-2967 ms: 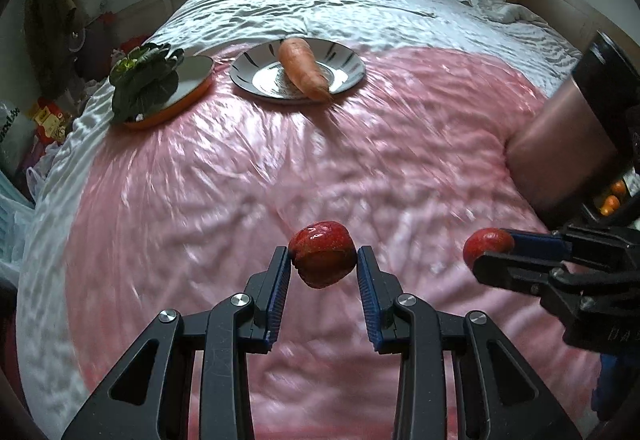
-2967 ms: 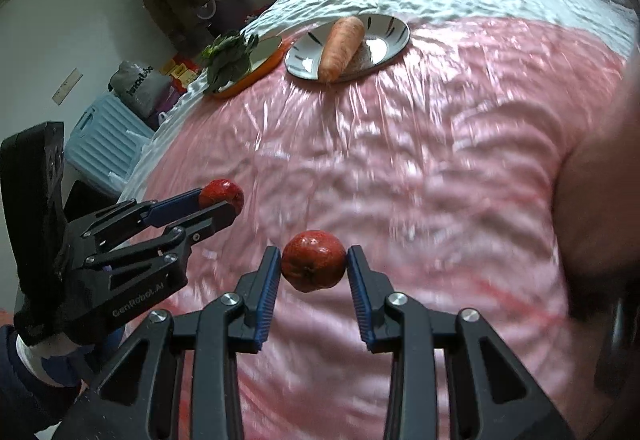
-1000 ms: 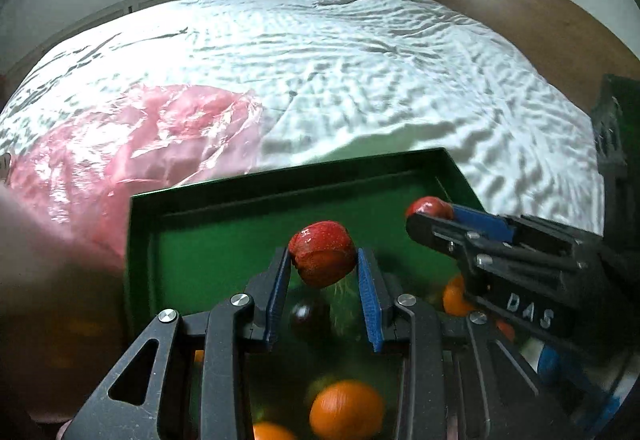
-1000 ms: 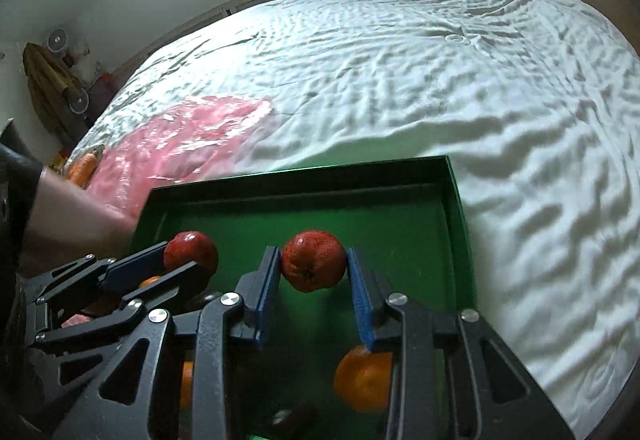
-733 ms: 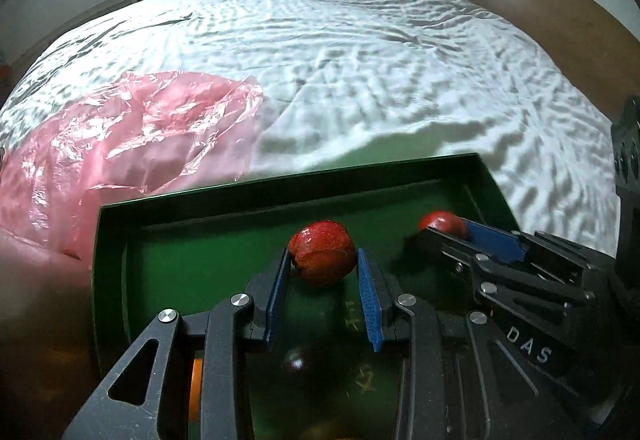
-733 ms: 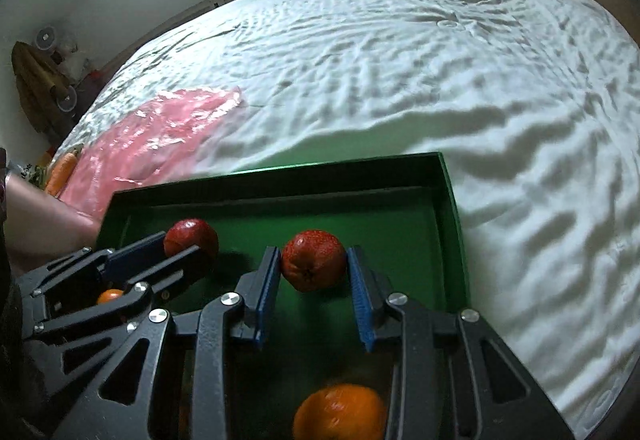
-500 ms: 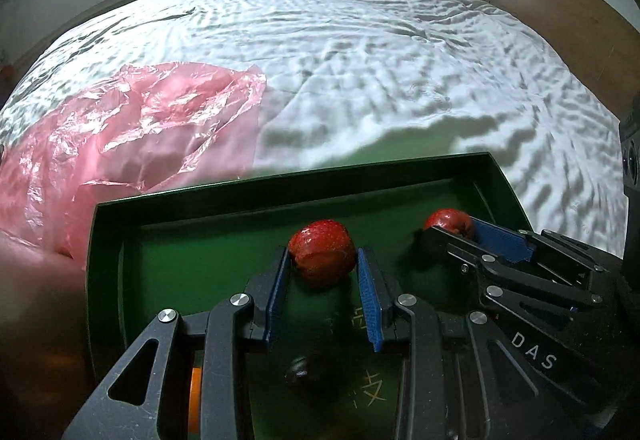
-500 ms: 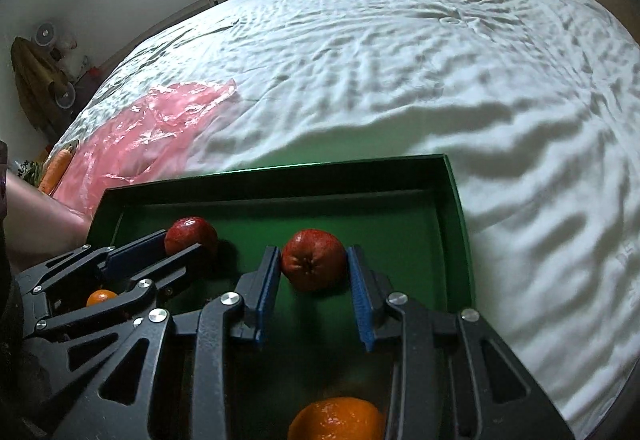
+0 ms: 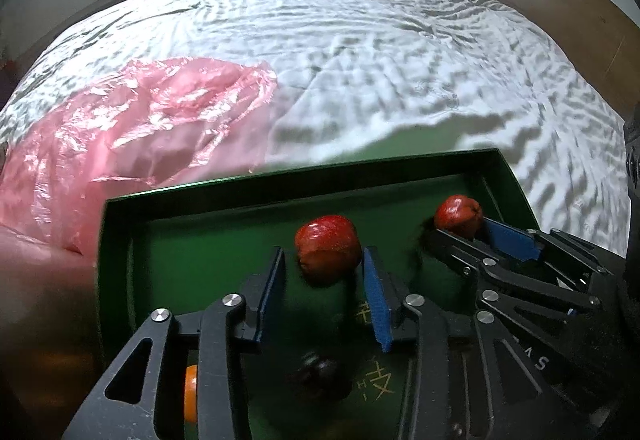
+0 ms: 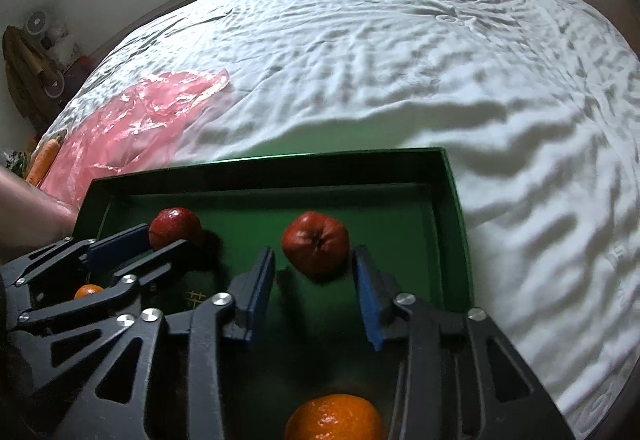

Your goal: Organize fruits

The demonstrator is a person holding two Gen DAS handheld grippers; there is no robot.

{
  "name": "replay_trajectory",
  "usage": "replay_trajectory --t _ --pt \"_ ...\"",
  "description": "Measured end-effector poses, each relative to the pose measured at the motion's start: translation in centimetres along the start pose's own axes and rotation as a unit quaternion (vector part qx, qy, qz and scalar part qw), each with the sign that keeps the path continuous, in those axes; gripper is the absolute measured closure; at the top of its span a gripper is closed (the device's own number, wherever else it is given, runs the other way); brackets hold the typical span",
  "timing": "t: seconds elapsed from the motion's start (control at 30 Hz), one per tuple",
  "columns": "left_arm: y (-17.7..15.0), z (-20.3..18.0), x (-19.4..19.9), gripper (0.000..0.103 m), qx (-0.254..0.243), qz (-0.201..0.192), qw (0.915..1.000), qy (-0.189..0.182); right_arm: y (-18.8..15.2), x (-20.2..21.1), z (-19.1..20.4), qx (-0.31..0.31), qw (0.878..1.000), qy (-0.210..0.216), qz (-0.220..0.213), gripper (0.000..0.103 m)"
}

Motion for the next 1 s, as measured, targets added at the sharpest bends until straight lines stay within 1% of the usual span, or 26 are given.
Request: replay_trajectory --t 0.03,0.07,0.27,0.4,0.53,0.77,0.9,1.0 --pt "0.0 0.2 0.3 0.061 0.002 -0.003 1.0000 0.000 0.1 0.2 -0.1 -0.003 1.000 0.000 -0.002 0.015" --pt "0.0 0.3 0.6 0.058 0.003 -0.006 1.0000 0.000 0.0 0.4 -0.1 -0.005 1.000 -0.001 -0.003 0.012" --pt "-0.8 0.0 3.2 0.056 -0.016 -0.033 0.9993 -0.001 -0.2 2.3 0.3 -0.008 1.000 -0.009 -0.021 0.000" --pt "-2.1 -0.3 5.4 0.056 -0.027 -0.051 0.9983 -0.008 -0.8 3.8 0.4 -0.014 0.999 -0.018 -0.032 0.000" --pt "-3.7 -0.2 7.5 0.056 -0.036 -0.066 0.9971 -0.016 -1.9 5.4 1.4 -0.014 0.999 -0.025 -0.040 0.000" --pt "-8.7 0.6 11.8 0.052 -0.058 -0.083 0.9943 -0.034 -4.9 7.8 4.5 -0.004 0.998 -0.035 -0.047 0.000" --pt "-11.7 1.7 13.6 0.051 -0.070 -0.084 0.9934 -0.037 -7.0 8.7 6.6 -0.004 0.998 -0.035 -0.049 0.000" --pt "-13.6 2.7 14.5 0.051 -0.075 -0.085 0.9930 -0.032 -8.3 9.2 8.2 -0.006 0.998 -0.033 -0.052 0.000"
Point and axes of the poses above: each gripper's, at about its wrist camera, not at the fingertips, and x roughly against the way its jaws point, z to its left, y to its top, the point moved 10 cm from there along -x, roughly the way its jaws point, and after that the axes turned 11 degrees about z, right-handed, at the moved point
